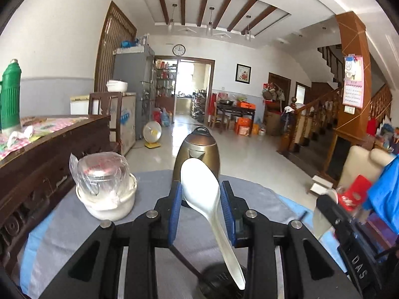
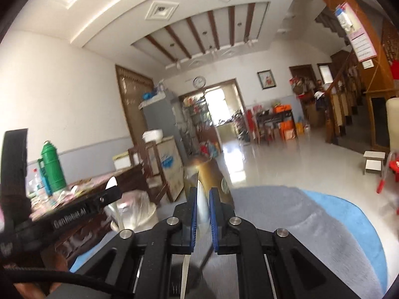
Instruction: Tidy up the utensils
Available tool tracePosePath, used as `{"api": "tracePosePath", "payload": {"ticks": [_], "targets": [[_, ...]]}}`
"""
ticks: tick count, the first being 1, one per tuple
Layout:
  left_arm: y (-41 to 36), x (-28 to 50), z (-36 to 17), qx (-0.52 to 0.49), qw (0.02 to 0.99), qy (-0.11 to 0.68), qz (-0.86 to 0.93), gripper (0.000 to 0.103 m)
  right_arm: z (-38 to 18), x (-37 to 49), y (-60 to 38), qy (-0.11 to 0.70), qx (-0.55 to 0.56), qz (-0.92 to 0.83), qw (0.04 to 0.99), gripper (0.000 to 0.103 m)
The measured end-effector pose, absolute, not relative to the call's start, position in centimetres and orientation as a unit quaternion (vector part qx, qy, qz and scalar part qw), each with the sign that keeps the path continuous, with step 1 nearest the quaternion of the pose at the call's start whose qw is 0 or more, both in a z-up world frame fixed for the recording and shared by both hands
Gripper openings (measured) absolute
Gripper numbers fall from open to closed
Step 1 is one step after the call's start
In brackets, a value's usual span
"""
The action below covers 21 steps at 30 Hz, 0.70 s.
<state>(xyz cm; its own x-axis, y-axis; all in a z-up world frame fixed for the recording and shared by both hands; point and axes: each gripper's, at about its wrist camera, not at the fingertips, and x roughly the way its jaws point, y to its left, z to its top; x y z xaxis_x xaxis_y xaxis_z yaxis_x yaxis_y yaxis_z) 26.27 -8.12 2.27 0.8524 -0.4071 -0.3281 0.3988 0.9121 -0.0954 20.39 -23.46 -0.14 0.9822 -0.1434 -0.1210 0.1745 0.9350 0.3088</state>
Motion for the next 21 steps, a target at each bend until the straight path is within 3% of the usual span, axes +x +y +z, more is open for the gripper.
{"api": "tracePosePath", "payload": {"ticks": [13, 21], "targets": [[-7.6, 29.0, -3.1, -0.014, 0.955, 0.2, -0.22, 0.033, -2.1, 25.3, -21.5, 0.041, 0.146, -0.107, 0.983, 0.01], [-6.1, 27.6, -1.6, -0.016, 0.955, 0.184, -0.231, 0.033, -2.7, 24.9, -22.0, 0.049, 0.136, -0.103, 0.984, 0.01]]}}
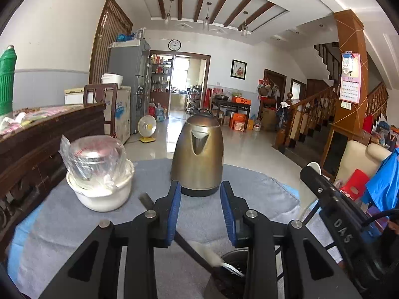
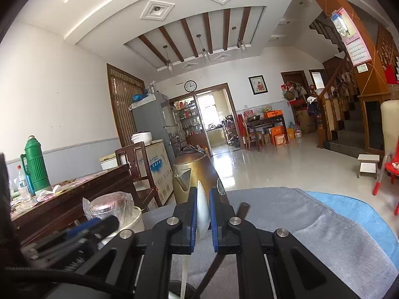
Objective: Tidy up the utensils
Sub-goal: 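Open the left tool to drop its spoon in the cup while the right tool releases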
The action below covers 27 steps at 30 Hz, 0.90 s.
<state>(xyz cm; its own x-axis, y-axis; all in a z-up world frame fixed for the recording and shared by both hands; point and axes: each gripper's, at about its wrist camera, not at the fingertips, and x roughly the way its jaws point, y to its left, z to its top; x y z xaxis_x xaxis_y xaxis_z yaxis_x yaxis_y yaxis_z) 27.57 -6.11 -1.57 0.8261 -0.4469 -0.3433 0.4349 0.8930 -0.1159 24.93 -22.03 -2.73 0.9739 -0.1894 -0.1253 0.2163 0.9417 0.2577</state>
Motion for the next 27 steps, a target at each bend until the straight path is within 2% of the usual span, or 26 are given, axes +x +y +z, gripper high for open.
{"api": "tracePosePath", "payload": {"ticks": [3, 8, 10, 13, 14, 15, 16, 17, 18, 19, 23, 27], "targets": [[-4.3, 26.6, -0.3, -0.027, 0.959, 0.169, -0.226, 0.034, -2.6, 25.2, -21.4, 0.048, 0.125, -0.099, 0.986, 0.01], [0.3, 24.0, 1.2, -0.05, 0.971, 0.142, -0.187, 0.059, -3.2, 26.0, -19.8, 0.068, 0.094, -0.08, 0.99, 0.01], [2.0, 23.1, 1.0, -0.046, 0.973, 0.145, -0.175, 0.066, -3.6, 26.1, -19.5, 0.09, 0.09, -0.065, 0.99, 0.012], [4.0, 21.9, -0.1, -0.02, 0.975, 0.161, -0.151, 0.07, -3.9, 25.9, -19.8, 0.133, 0.099, -0.05, 0.985, 0.014], [4.6, 21.5, -0.7, -0.012, 0.974, 0.172, -0.145, 0.071, -3.9, 25.6, -20.1, 0.143, 0.106, -0.047, 0.983, 0.015], [5.0, 21.2, -1.2, -0.007, 0.973, 0.183, -0.141, 0.071, -3.8, 25.1, -20.6, 0.151, 0.12, -0.041, 0.98, 0.021], [5.5, 20.8, -1.9, -0.004, 0.971, 0.198, -0.136, 0.071, -3.8, 24.7, -20.8, 0.153, 0.129, -0.037, 0.979, 0.031], [5.9, 20.7, -2.4, -0.003, 0.968, 0.211, -0.134, 0.071, -3.6, 24.0, -21.4, 0.151, 0.146, -0.031, 0.977, 0.036], [6.3, 20.5, -3.1, -0.003, 0.964, 0.229, -0.133, 0.071, -3.3, 23.4, -21.7, 0.148, 0.155, -0.035, 0.976, 0.049], [6.5, 20.2, -3.7, -0.005, 0.96, 0.247, -0.133, 0.071, -3.0, 22.6, -22.0, 0.142, 0.161, -0.039, 0.976, 0.054], [7.4, 18.4, -5.9, -0.015, 0.946, 0.293, -0.134, 0.071, -2.1, 18.6, -23.5, 0.12, 0.182, -0.051, 0.975, 0.053], [6.9, 16.0, -8.6, -0.013, 0.924, 0.347, -0.159, 0.071, -3.0, 14.6, -24.3, 0.151, 0.182, -0.046, 0.971, 0.046]]}}
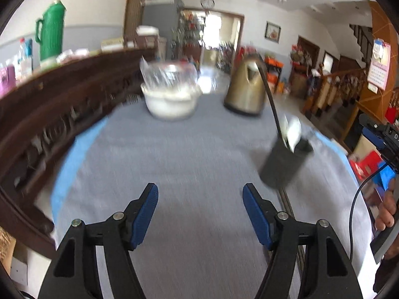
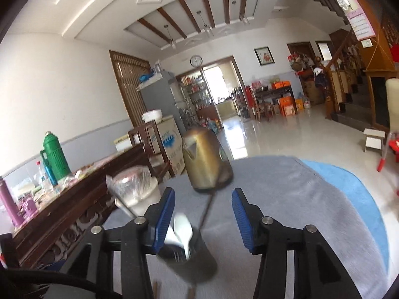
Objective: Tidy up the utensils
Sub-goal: 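Open the left tool to drop its spoon in the cup while the right tool releases, then move both tools toward the remaining pair of chopsticks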
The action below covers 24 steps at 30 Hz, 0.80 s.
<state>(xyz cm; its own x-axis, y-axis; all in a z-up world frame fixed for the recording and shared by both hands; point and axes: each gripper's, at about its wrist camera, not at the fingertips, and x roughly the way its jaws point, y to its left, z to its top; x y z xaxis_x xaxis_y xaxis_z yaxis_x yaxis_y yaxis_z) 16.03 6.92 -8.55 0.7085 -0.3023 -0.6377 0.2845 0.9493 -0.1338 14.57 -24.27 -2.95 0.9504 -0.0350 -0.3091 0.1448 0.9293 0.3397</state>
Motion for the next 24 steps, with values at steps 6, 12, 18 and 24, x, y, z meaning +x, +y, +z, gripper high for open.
{"api": "tracePosePath", "payload": {"ticks": [6, 12, 18, 24], "targets": [[5.8, 11.4, -11.0, 0.015, 0.906, 0.381, -0.186, 0.071, -7.1, 8.4, -24.4, 0.224, 0.174, -0.041, 0.958, 0.046], [5.6, 8.2, -11.2, 0.015, 0.9, 0.389, -0.197, 0.071, -9.6, 4.6, -24.2, 0.261, 0.211, -0.027, 0.942, 0.046], [5.1, 5.8, -10.4, 0.033, 0.9, 0.38, -0.213, 0.071, -9.5, 1.9, -21.4, 0.264, 0.202, -0.003, 0.943, 0.046], [5.5, 2.5, -8.8, 0.048, 0.909, 0.348, -0.223, 0.071, -9.0, 0.0, -18.5, 0.256, 0.194, 0.02, 0.947, 0.046]]}}
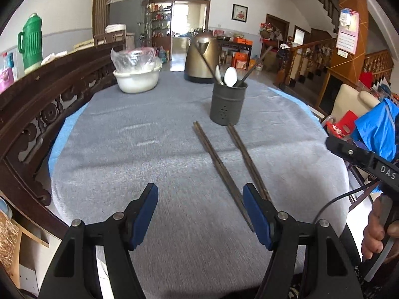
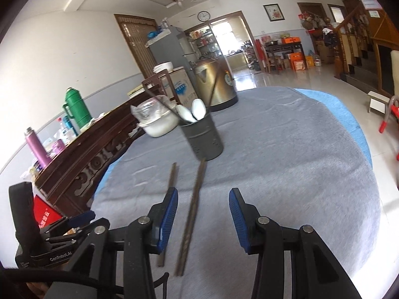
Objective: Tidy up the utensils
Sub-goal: 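Move both tools toward the remaining pair of chopsticks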
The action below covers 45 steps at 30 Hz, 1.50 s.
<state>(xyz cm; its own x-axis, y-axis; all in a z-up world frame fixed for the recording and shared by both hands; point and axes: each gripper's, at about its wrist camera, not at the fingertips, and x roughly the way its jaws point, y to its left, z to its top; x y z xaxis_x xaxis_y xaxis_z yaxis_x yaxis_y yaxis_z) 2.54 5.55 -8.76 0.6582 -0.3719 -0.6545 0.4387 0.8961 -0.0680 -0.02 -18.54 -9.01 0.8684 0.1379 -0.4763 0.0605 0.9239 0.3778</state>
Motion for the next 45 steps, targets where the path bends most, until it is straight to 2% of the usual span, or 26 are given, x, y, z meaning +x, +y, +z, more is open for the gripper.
{"api": "tracePosePath", "payload": {"ticks": [17, 37, 45], "targets": [[4.6, -0.2, -7.1, 0.087, 0.908, 0.328, -0.247, 0.072, -6.6, -3.2, -15.5, 0.214, 0.145, 0.03, 0.966, 0.047], [9.4, 2.6, -8.8, 0.035, 0.912, 0.353, -0.207, 0.072, -7.2, 1.2, -11.4, 0.262, 0.113, 0.061, 0.957, 0.047], [11.8, 2.6, -7.6, 0.051, 0.928, 0.324, -0.176, 0.072, -6.1, 4.0, -9.7, 0.266, 0.112, 0.082, 0.954, 0.047]]}}
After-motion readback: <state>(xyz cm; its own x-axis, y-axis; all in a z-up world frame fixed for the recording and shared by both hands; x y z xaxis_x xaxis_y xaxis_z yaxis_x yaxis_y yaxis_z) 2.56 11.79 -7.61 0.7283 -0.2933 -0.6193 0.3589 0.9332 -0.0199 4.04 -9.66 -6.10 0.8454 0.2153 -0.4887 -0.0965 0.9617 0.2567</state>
